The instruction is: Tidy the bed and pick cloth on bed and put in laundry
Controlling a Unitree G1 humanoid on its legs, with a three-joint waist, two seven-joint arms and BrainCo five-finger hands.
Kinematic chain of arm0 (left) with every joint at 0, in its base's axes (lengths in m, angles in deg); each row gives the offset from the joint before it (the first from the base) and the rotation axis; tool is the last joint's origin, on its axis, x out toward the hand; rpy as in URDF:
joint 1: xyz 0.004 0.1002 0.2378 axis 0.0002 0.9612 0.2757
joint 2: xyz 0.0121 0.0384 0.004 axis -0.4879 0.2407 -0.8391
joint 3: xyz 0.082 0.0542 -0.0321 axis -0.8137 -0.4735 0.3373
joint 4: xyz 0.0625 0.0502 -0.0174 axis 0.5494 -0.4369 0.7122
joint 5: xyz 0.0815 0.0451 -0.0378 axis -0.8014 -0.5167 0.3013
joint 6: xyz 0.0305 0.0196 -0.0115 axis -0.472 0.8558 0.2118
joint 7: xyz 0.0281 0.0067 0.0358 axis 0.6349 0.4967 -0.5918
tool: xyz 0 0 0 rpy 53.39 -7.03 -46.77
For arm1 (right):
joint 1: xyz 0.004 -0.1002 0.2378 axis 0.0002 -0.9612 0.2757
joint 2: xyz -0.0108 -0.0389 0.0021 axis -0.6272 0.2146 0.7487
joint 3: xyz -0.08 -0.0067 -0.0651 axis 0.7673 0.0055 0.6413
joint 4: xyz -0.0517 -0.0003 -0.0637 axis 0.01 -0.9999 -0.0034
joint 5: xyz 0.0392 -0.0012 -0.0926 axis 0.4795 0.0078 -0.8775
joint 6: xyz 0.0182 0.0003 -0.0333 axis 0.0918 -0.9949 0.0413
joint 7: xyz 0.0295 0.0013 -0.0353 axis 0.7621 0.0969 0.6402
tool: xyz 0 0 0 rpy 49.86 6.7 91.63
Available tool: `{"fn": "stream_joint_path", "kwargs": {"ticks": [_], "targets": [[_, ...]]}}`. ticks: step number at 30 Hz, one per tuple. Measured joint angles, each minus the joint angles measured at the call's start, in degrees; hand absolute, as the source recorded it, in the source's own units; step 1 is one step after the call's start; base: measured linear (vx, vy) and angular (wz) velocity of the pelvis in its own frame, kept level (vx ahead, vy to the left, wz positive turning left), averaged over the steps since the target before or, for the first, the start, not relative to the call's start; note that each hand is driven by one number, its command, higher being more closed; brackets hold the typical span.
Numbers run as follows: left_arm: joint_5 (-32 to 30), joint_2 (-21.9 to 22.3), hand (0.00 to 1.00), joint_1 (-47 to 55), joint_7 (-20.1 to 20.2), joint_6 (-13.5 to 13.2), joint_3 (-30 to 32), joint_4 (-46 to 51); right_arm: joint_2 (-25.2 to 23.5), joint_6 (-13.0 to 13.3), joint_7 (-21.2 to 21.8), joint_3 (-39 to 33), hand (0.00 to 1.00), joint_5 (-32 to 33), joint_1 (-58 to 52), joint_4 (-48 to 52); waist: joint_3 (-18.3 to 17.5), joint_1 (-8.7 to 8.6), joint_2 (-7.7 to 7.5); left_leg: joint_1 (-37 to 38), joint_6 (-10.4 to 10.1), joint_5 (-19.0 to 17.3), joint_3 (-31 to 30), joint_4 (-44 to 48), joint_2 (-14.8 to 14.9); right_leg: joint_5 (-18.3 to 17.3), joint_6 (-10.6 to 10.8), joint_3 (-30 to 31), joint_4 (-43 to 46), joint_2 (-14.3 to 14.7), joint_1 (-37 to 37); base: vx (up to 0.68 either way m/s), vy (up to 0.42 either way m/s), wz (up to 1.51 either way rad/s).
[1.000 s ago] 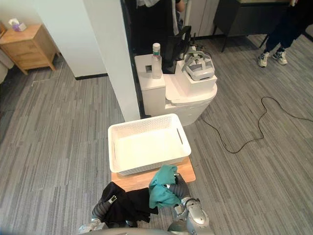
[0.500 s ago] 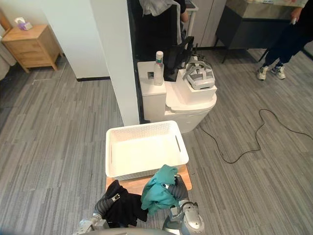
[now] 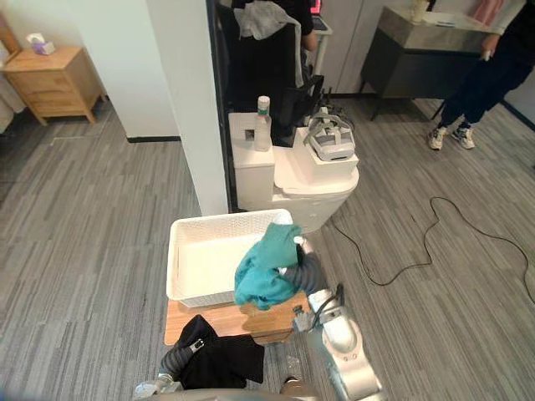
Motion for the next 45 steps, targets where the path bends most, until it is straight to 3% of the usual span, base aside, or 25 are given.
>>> {"fn": "stream_joint_path", "kwargs": {"ticks": [5,8,9,12,14,17,20,23,25,28,29,34,45], "targets": [[0.30,1.44,1.00,0.00,-0.12,-1.27,0.07,-1.03,1.92,-4.30,4.36,-1.40,1.00,2.91,9.00,4.78,-0.59,0.76,0.87,-0.06,0.52,0.47,-1.35,-1.29,-1.15,-0.10,0.29,-1.01,0.03,-0.95,0.61,0.01,0.022,0.14],[-0.65,1.78,1.00,-0.66,-0.12,-1.26,0.40,-1.18,1.86,-9.84,3.25,0.80,1.00,2.80,17.65,3.71,-0.86,1.30,0.68,0.32,0.90,1.55,-3.24,-2.81,-2.07,-0.39,0.72,-3.30,0.17,-1.76,1.45,0.03,0.023,0.35],[-0.67,1.78,1.00,-0.72,-0.12,-1.26,0.48,-1.21,1.80,-10.31,3.08,1.05,1.00,2.79,18.44,3.22,-0.86,1.42,0.68,0.32,0.93,1.60,-3.29,-2.81,-2.13,-0.41,0.74,-3.50,0.21,-1.84,1.50,0.02,0.024,0.32],[-2.02,1.69,1.00,-2.16,-0.12,-1.33,0.67,-2.71,1.06,-15.06,0.44,2.45,1.00,1.43,25.57,-5.57,-1.31,2.15,0.60,-0.56,1.32,2.14,-5.57,-3.09,-2.36,-0.51,0.82,-5.60,0.43,-2.42,2.10,-0.03,-0.003,0.40],[-2.62,1.39,1.00,-2.22,-0.12,-0.88,2.00,-2.85,-0.56,-17.93,-1.97,2.46,1.00,-0.22,28.28,-14.91,-1.40,3.60,0.43,-0.99,1.34,2.68,-7.06,-3.11,-2.52,-0.61,0.65,-6.97,0.53,-2.42,2.56,-0.01,-0.003,0.34],[-2.92,0.33,1.00,-2.15,-0.10,0.27,2.95,-2.51,-2.76,-19.22,-4.60,2.37,1.00,-1.27,28.60,-25.05,-1.28,4.02,0.55,-1.61,1.03,3.50,-8.80,-3.16,-2.92,-0.72,0.50,-8.88,0.47,-2.39,3.08,-0.06,-0.003,0.34],[-2.99,-0.22,1.00,-2.06,-0.12,1.91,5.00,0.11,-5.20,-19.26,-7.20,2.30,1.00,-4.95,28.60,-34.63,-0.49,4.27,1.66,-2.69,1.12,4.46,-10.34,-3.22,-2.89,-0.67,0.61,-10.92,0.47,-2.33,2.92,-0.08,-0.010,0.25],[-2.99,-0.26,1.00,-3.16,-0.10,3.13,7.15,3.12,-5.09,-19.09,-9.69,1.39,1.00,-7.16,28.86,-39.04,0.31,5.02,2.45,-6.08,1.20,5.29,-11.62,-3.22,-2.59,-0.41,0.47,-11.74,0.49,-2.20,0.80,-0.13,0.007,0.24],[-2.91,-0.30,1.00,-5.02,-0.06,3.54,8.53,4.76,-5.18,-18.59,-11.07,-0.43,1.00,-7.63,30.89,-41.90,1.97,5.98,3.09,-8.62,1.33,5.94,-11.89,-3.20,-2.17,0.41,-0.05,-12.39,0.55,-1.84,-1.60,-0.13,0.019,0.10],[-2.38,-0.37,1.00,-10.46,0.06,4.10,11.41,6.57,-3.70,-16.51,-14.56,-7.53,1.00,-9.01,37.77,-49.40,8.22,6.08,4.87,-14.14,2.10,8.51,-12.20,-3.18,-1.53,1.83,-0.55,-13.22,1.49,-1.38,-6.51,-0.14,0.026,0.27],[-2.26,-0.41,1.00,-12.15,0.06,4.09,12.25,7.02,-2.63,-15.49,-15.46,-9.91,0.00,-8.98,39.86,-51.81,10.47,6.39,5.18,-15.12,2.23,9.17,-12.21,-3.17,-1.50,1.92,-0.60,-13.33,2.38,-1.55,-7.76,-0.09,0.036,0.16],[-0.21,-0.99,1.00,-14.96,-0.01,4.02,13.33,7.06,0.87,-11.74,-17.33,-13.28,0.00,-8.97,43.84,-57.80,14.68,6.52,5.04,-16.61,2.58,10.67,-11.85,-2.99,-2.65,1.92,-0.58,-12.89,4.88,-3.45,-10.28,0.02,0.029,0.03],[-0.57,-2.96,1.00,-15.53,-0.18,3.65,13.69,15.60,2.67,-10.52,-23.05,-10.84,0.00,-17.89,40.26,-58.60,15.12,6.54,5.06,-14.30,2.32,9.03,-10.25,-3.16,-2.89,2.00,-0.45,-11.54,4.25,-3.66,-8.46,0.02,0.001,-0.06]]}}
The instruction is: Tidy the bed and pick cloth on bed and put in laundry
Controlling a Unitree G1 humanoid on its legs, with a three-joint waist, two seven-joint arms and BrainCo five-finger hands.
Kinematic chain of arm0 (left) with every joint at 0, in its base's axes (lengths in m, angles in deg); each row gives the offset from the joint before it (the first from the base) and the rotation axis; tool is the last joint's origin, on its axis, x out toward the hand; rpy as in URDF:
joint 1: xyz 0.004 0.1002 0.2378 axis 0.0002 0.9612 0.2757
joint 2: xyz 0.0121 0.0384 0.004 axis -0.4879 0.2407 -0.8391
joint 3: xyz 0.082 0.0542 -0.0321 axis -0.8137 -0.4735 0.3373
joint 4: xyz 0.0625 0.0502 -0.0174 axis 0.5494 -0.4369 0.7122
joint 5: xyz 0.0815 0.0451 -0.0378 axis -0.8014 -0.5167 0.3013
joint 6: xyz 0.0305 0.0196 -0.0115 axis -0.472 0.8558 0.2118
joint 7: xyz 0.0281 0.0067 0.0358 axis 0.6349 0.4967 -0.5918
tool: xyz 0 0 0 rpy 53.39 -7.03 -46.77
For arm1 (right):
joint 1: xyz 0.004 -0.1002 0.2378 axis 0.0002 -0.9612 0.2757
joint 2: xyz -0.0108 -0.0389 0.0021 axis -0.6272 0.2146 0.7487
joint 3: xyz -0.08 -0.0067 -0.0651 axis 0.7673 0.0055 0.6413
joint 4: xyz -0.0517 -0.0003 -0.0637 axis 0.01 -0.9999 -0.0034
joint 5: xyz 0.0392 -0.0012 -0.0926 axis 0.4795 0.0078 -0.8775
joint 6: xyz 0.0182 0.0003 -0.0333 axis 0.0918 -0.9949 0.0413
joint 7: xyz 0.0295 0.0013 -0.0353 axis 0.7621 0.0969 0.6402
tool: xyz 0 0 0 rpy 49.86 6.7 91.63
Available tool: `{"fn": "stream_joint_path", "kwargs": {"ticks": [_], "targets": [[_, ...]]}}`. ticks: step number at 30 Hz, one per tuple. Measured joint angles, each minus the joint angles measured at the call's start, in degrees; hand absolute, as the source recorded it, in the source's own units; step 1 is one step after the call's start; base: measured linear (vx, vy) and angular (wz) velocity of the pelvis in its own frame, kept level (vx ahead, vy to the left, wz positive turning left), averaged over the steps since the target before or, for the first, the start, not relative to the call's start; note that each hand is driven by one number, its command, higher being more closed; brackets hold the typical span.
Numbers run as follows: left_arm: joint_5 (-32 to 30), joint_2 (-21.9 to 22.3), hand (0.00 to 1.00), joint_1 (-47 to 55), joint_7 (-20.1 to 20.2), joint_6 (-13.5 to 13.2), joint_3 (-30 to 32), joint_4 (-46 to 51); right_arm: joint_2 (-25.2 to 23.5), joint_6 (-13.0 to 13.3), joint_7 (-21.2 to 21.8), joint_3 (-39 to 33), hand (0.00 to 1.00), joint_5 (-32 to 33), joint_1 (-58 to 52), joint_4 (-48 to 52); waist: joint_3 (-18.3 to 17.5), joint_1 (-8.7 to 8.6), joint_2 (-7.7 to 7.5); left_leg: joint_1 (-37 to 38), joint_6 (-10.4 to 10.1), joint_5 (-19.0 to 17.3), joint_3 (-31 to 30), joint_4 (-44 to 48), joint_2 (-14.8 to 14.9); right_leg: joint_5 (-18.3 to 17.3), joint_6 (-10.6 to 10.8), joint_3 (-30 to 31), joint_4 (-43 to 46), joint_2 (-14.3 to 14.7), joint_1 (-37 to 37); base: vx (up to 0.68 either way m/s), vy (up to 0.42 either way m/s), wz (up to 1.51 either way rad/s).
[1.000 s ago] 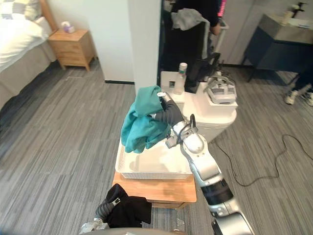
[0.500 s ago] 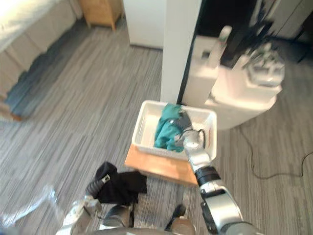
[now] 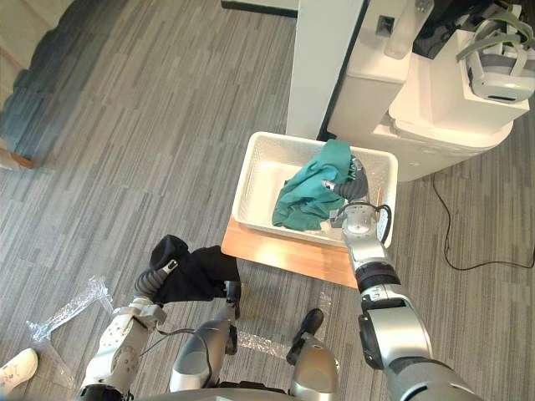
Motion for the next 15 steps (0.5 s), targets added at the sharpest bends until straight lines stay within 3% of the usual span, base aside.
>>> {"fn": "stream_joint_path", "kwargs": {"ticks": [4,7,11,15], "targets": [[-1.94,-0.29,1.00,2.11,0.00,0.81,1.31,5.63,-0.23,-1.65,-0.37,1.47,0.00,-2.58,-6.94,4.31,-1.57,0.09,-0.79,2.28,0.57,-1.45,1.12,-0.02,0.07,0.24,0.42,0.70,-2.07,0.47,2.52,0.06,-0.018,-0.12],[-5.43,-0.68,1.00,4.62,-0.03,0.99,1.58,10.98,-0.56,-3.31,-0.70,1.91,0.00,-3.22,-14.27,8.97,-4.22,-0.06,-2.35,4.59,0.31,-2.20,2.25,-0.02,0.15,0.26,0.46,1.51,-3.33,0.71,4.66,0.11,-0.026,-0.16],[-9.42,-0.67,1.00,6.39,-0.47,0.52,1.82,15.97,-0.96,-6.36,-1.28,0.90,0.00,-4.04,-23.67,13.64,-10.61,-1.44,-3.75,6.65,-0.27,-3.65,3.57,-0.03,0.02,0.15,0.37,3.24,-4.40,0.70,6.61,0.13,-0.014,-0.16],[-9.39,-0.83,1.00,5.03,-2.21,0.08,3.22,17.77,-1.42,-10.08,-1.12,-0.26,0.00,-8.18,-27.97,13.22,-13.36,-3.26,-3.54,8.51,-0.76,-4.00,4.52,-0.04,0.13,-0.01,0.10,4.22,-4.41,0.74,7.75,0.03,-0.008,-0.15]]}}
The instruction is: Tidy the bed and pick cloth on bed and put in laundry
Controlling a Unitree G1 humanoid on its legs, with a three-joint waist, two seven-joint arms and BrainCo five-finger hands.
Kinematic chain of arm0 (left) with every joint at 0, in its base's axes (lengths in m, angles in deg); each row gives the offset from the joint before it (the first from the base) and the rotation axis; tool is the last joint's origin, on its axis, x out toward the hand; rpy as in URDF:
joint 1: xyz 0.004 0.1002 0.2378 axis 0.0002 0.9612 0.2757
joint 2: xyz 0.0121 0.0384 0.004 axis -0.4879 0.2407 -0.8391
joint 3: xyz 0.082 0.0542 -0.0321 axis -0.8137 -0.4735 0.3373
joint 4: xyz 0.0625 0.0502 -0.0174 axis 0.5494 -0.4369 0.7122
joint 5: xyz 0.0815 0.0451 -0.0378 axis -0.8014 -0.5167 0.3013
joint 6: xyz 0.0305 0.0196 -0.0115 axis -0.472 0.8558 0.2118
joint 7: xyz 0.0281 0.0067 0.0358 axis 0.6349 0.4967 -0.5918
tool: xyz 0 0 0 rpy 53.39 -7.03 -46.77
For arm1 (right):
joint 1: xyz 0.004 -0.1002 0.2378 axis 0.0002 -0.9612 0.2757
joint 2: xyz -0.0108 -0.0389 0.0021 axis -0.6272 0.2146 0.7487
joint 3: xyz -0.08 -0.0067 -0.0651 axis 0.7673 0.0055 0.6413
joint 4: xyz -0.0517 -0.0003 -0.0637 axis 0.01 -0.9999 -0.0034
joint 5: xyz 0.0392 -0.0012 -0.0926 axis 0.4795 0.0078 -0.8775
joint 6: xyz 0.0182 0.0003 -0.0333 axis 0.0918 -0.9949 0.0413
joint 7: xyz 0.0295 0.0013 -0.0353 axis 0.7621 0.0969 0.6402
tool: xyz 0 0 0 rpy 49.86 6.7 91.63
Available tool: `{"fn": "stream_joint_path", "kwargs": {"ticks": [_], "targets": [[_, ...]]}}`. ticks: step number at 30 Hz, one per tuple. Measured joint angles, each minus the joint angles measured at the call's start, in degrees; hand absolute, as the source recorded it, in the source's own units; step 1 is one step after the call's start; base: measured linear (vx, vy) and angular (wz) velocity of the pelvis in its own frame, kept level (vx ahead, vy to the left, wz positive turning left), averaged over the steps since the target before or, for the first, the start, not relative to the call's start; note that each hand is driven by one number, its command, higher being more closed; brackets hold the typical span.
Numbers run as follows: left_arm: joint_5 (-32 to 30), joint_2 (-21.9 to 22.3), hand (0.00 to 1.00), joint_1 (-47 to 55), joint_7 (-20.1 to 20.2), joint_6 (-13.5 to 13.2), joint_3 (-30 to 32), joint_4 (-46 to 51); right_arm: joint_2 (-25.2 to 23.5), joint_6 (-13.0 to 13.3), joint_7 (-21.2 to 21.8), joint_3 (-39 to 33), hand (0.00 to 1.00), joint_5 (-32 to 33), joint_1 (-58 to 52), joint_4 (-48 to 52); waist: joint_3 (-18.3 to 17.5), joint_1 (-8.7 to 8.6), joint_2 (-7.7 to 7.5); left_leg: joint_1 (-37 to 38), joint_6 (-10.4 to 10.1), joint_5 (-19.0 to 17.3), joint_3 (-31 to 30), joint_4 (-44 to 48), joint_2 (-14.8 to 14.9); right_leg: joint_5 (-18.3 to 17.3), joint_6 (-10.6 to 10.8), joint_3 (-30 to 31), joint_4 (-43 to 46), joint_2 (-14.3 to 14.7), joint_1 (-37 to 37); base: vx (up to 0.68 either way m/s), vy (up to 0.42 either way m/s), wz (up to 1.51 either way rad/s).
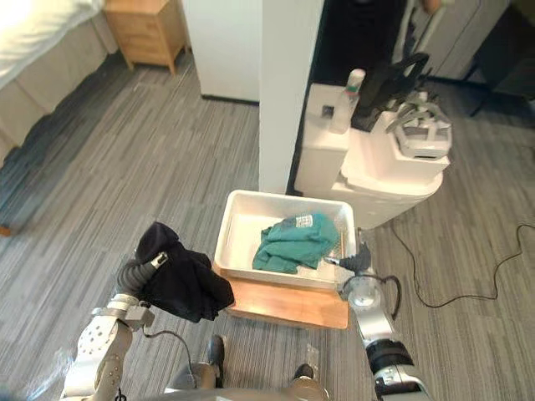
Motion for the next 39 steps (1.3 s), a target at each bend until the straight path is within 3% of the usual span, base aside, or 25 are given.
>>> {"fn": "stream_joint_path", "kwargs": {"ticks": [2,7,9,12,14,18,26,28,33,39], "targets": [[0.16,-2.53,1.00,-1.71,-0.38,-0.29,1.17,-0.01,-1.35,-2.51,-0.09,-0.35,0.00,-1.66,-0.94,-1.50,-0.26,-0.49,0.08,2.04,-0.02,0.02,1.33,-0.01,0.17,-0.28,-0.16,1.15,-0.01,0.33,0.82,-0.03,-0.013,-0.32],[-1.22,-5.13,1.00,-5.93,-0.37,-3.70,4.62,0.30,-1.56,-4.19,-0.49,-1.41,0.00,-1.53,-4.31,-6.36,-2.48,-2.01,0.50,1.49,-0.46,-0.36,1.99,-0.06,1.26,-1.06,0.41,1.92,-0.82,1.16,0.57,-0.10,-0.031,-0.08],[-1.71,-10.20,1.00,-8.52,-0.29,-3.85,5.93,2.23,-1.55,-4.26,-0.47,-2.35,0.00,-1.37,-6.46,-8.70,-3.33,-2.11,0.54,1.53,-0.60,-0.03,3.01,-0.05,1.92,-0.58,0.42,2.46,-1.66,1.75,0.61,-0.04,-0.030,-0.17],[-0.75,-17.61,1.00,-14.90,0.61,-6.13,6.80,1.82,-1.86,-3.71,-0.24,-2.64,0.00,0.30,-9.06,-11.44,-4.00,-2.21,0.40,2.25,-0.86,0.24,4.50,-0.06,2.44,0.66,-0.20,3.78,-2.27,2.25,0.72,-0.01,-0.018,-0.23],[-0.39,-18.71,1.00,-17.59,0.94,-11.13,6.50,0.14,-3.25,-2.08,0.18,-3.14,0.00,2.72,-11.21,-12.56,-5.43,-2.76,0.28,2.64,-1.10,-0.16,5.96,-0.08,2.80,1.60,-0.25,4.60,-2.98,2.23,0.72,0.01,-0.010,-0.31],[-3.99,-17.03,1.00,-18.79,-0.38,-16.38,1.60,-0.48,-6.85,0.31,2.80,-3.17,0.00,9.12,-14.79,-14.53,-6.30,-4.32,-0.56,4.28,-1.25,-1.13,8.63,-0.09,2.98,2.10,-0.29,7.11,-3.12,2.29,0.77,0.04,0.014,-0.34],[-10.56,-16.25,1.00,-29.44,-3.36,-16.17,-4.14,-8.70,-10.56,4.41,7.03,-4.72,0.00,9.85,-20.60,-16.72,-7.47,-7.06,-0.90,6.30,-1.46,-2.27,14.00,-0.09,3.84,2.96,-0.83,11.57,-3.24,2.92,-0.31,0.02,0.012,-0.30],[-12.44,-16.24,1.00,-31.83,-4.74,-15.87,-5.31,-9.80,-10.69,5.00,8.03,-5.10,0.00,9.86,-21.32,-17.08,-7.53,-8.44,-0.81,6.59,-1.47,-2.37,14.48,-0.09,3.87,2.96,-0.83,11.91,-3.20,2.94,-0.31,0.02,0.005,-0.19],[-15.59,-16.27,1.00,-39.95,-8.04,-15.63,-6.76,-15.84,-11.41,6.46,10.57,-7.98,0.00,9.82,-24.07,-18.90,-8.04,-9.78,-0.80,7.82,-1.90,-2.89,17.38,-0.09,4.42,3.13,-0.98,14.76,-3.07,3.61,-0.88,0.02,0.009,-0.27],[-18.18,-17.16,1.00,-47.75,-11.24,-13.19,-8.21,-23.33,-12.31,8.48,13.68,-11.50,0.00,9.68,-26.12,-20.38,-8.17,-11.52,-0.78,8.38,-2.30,-3.13,20.54,-0.09,5.06,3.59,-1.54,17.70,-2.88,4.47,-2.41,0.02,-0.005,-0.27]]}}
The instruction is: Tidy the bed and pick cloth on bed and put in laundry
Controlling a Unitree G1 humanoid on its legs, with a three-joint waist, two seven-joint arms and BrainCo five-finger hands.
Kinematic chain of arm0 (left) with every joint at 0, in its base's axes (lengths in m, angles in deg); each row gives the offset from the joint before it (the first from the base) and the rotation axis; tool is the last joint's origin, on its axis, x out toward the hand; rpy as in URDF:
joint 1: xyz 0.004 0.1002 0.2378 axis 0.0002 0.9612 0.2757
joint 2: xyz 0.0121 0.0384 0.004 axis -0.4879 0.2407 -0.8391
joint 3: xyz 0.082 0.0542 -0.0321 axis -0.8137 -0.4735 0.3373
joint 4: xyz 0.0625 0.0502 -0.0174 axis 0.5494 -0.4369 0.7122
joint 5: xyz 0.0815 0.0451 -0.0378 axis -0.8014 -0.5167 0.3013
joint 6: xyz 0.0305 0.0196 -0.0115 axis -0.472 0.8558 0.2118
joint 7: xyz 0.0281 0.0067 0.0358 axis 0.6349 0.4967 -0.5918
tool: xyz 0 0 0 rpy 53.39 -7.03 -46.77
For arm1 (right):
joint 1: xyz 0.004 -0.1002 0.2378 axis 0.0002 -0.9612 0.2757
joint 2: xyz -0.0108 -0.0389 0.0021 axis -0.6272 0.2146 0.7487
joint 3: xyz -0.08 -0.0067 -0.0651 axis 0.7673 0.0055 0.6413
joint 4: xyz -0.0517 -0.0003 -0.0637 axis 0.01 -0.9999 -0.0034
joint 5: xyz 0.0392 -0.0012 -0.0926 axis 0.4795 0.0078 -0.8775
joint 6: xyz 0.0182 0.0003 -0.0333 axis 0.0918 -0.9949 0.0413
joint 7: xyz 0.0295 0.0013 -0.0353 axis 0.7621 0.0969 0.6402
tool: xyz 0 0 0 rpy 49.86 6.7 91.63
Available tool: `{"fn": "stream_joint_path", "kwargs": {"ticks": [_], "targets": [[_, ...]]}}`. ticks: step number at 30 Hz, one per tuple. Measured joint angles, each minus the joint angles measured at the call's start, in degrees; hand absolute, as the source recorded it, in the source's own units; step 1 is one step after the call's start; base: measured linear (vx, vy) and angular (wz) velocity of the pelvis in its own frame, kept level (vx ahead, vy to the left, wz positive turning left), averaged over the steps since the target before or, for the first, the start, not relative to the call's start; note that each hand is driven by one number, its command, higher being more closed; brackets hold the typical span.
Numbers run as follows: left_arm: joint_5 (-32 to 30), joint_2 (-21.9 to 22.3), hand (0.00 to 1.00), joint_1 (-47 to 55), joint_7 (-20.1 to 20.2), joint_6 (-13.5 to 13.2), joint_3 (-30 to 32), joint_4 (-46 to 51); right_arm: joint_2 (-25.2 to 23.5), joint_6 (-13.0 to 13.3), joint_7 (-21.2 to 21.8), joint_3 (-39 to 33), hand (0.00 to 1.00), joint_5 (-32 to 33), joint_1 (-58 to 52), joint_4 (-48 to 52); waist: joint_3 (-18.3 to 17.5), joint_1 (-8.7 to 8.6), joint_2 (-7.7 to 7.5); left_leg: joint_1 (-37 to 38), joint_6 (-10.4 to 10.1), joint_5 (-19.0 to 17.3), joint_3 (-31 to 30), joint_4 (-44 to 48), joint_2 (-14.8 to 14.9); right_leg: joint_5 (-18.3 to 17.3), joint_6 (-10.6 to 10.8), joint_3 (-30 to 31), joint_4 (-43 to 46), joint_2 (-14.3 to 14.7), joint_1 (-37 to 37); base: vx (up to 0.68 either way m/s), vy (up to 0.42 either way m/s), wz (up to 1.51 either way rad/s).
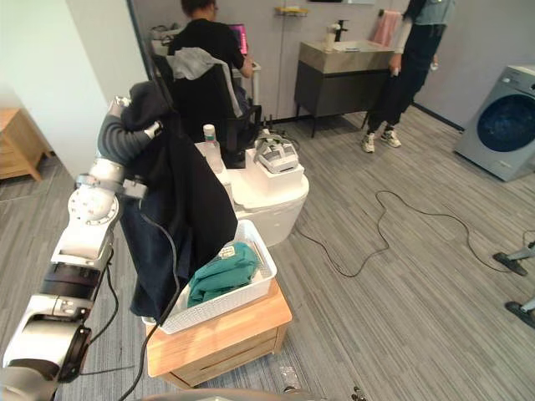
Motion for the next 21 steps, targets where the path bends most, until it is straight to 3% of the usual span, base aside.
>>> {"fn": "stream_joint_path", "kwargs": {"ticks": [8,12,16,19,21], "targets": [[-4.17,0.24,1.00,-0.34,-0.09,4.81,-4.50,-9.24,-0.64,-0.15,3.28,-0.82,0.00,0.05,-0.17,-0.86,1.32,-1.65,0.09,-3.87,-0.42,0.50,3.11,0.02,0.17,1.45,-0.31,3.68,0.34,0.70,-6.33,-0.01,-0.010,-0.23],[-6.38,0.22,1.00,-0.42,-0.40,6.31,-4.35,-12.08,-0.34,-0.11,3.54,-0.86,0.00,0.78,4.93,-1.12,7.03,-2.49,-0.57,-8.72,-0.32,2.40,3.44,0.02,0.02,1.94,0.02,4.87,0.57,0.77,-11.63,-0.06,-0.036,-0.06],[-10.06,0.96,1.00,-0.43,-0.44,11.28,-4.44,-18.03,-0.16,-0.01,3.64,-0.91,0.00,2.83,9.76,-1.06,12.99,-3.42,-0.88,-12.12,0.47,4.26,3.39,0.05,-0.17,4.07,0.21,4.92,0.53,0.67,-15.29,-0.02,-0.018,0.00],[-10.91,1.47,1.00,-0.78,-0.44,15.08,-4.39,-20.60,-0.26,0.04,4.88,-0.81,0.00,6.27,11.33,0.30,15.62,-3.06,-1.04,-14.13,0.60,4.46,2.86,0.08,-0.27,4.38,0.15,4.89,0.55,0.52,-16.86,0.01,0.004,0.08],[-10.92,2.05,1.00,-1.27,-0.39,15.98,-4.28,-21.27,-0.27,0.03,5.50,-0.74,0.00,6.93,11.36,1.78,16.56,-2.73,-1.04,-15.22,0.65,4.49,2.62,0.07,-0.32,4.38,0.15,4.81,0.59,0.40,-17.57,0.01,0.009,0.10]]}}
